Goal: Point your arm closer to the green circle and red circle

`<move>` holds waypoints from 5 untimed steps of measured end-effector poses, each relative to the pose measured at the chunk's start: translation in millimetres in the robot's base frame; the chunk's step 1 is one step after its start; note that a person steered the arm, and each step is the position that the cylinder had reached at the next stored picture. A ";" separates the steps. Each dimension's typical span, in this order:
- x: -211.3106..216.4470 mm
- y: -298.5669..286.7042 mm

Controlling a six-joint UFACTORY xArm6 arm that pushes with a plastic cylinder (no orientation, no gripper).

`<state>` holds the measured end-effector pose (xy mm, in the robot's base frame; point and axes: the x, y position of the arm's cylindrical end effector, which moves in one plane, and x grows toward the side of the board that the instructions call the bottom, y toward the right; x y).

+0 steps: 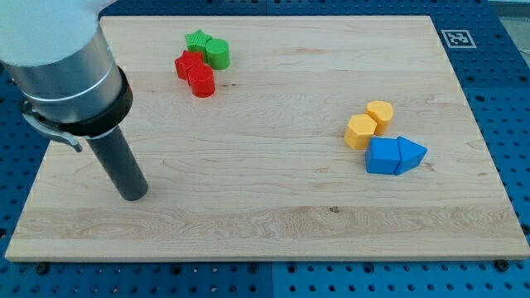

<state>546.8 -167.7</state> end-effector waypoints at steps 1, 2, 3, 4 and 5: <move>0.0 1.6; 0.0 3.5; -4.0 21.0; -28.0 55.5; -49.0 79.2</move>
<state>497.8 -88.5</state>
